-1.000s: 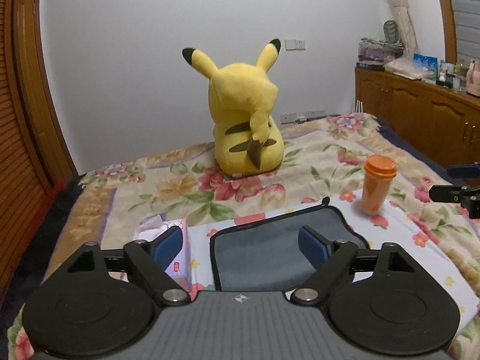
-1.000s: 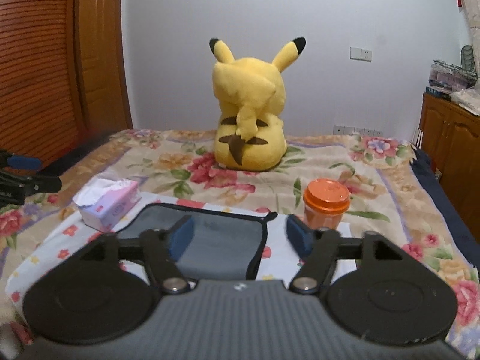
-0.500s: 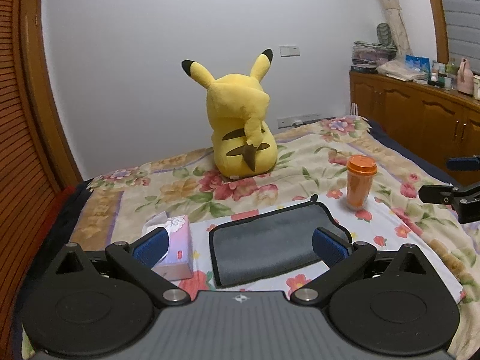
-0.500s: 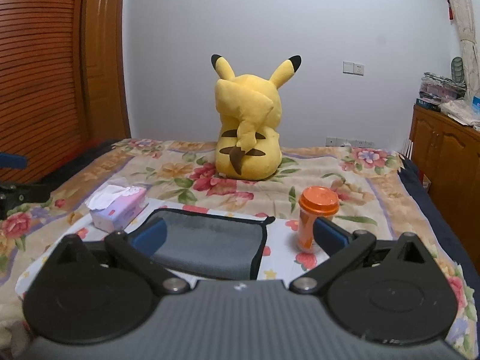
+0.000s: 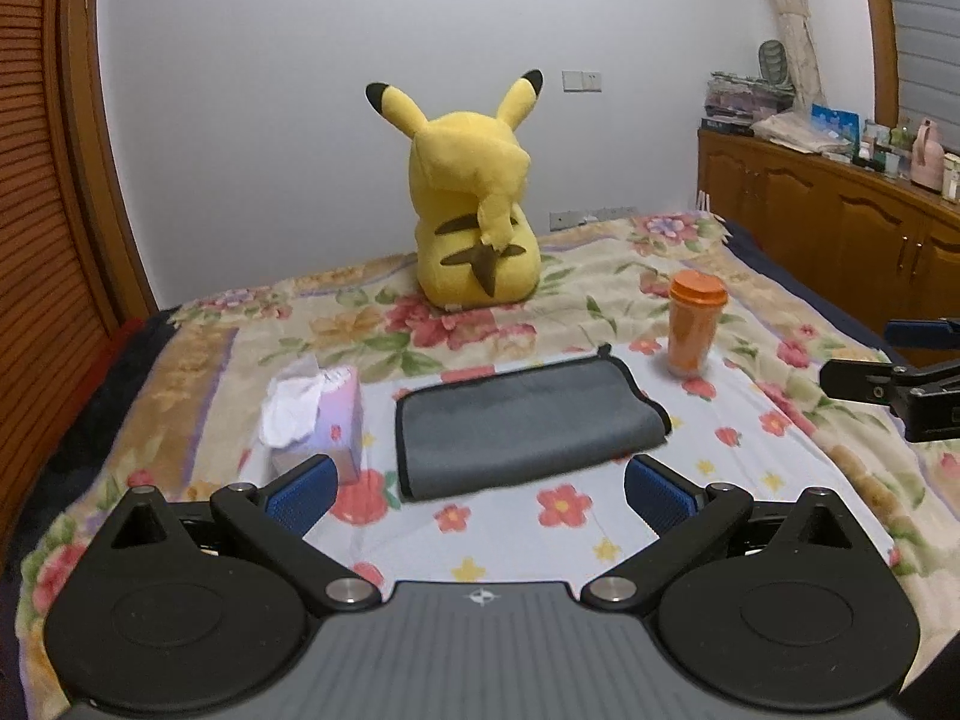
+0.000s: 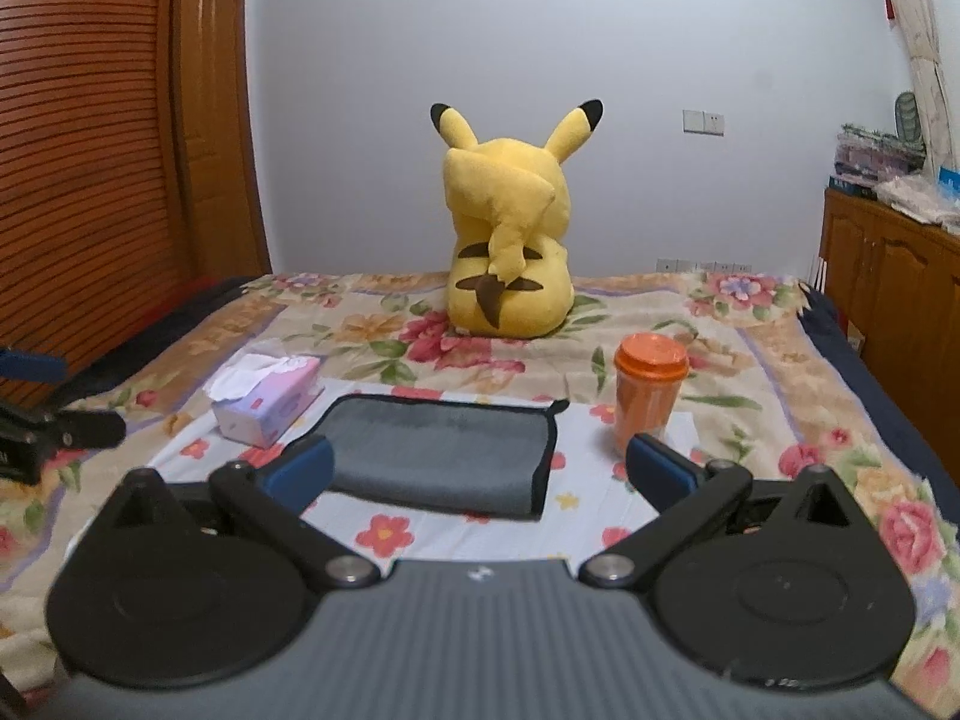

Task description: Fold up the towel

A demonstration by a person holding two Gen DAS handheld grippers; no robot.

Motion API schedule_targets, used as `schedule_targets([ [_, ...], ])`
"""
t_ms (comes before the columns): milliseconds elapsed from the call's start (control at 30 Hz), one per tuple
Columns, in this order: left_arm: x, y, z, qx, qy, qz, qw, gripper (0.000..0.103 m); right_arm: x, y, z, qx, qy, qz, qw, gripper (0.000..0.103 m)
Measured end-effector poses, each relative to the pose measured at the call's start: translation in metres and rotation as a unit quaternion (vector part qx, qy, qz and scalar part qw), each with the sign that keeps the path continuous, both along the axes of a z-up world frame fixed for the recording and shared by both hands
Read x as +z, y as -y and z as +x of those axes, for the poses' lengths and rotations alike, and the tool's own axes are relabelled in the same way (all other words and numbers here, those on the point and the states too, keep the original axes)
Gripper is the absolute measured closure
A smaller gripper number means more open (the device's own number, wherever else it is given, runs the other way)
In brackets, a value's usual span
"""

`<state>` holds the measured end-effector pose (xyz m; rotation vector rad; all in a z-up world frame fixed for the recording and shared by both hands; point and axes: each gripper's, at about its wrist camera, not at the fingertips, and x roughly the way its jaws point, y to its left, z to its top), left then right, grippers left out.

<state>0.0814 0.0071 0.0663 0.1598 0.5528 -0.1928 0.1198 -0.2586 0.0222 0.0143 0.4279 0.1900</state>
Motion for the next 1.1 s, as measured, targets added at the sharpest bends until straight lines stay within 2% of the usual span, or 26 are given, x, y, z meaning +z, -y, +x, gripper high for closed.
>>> schedule_targets([
  [167, -0.014, 0.004, -0.014, -0.002, -0.010, -0.007, 0.9999, 0.000, -0.011, -0.001, -0.006, 0.001, -0.016, 0.015, 1.000, 0.000],
  [467, -0.034, 0.005, -0.030, 0.004, -0.013, -0.013, 0.9998, 0.000, -0.029, -0.007, -0.021, -0.003, -0.019, -0.005, 1.000, 0.000],
  [800, -0.063, 0.006, -0.039, 0.018, -0.026, -0.011, 0.9994, 0.000, -0.049, -0.020, -0.032, 0.007, -0.036, -0.008, 0.999, 0.000],
  [967, -0.074, 0.005, -0.042, 0.028, -0.035, -0.025, 0.9987, 0.000, -0.057, -0.025, -0.036, 0.012, -0.046, -0.004, 0.999, 0.000],
  [1100, -0.083, 0.007, -0.045, 0.035, -0.035, -0.016, 0.9986, 0.000, -0.064, -0.026, -0.038, 0.012, -0.053, -0.004, 0.998, 0.000],
])
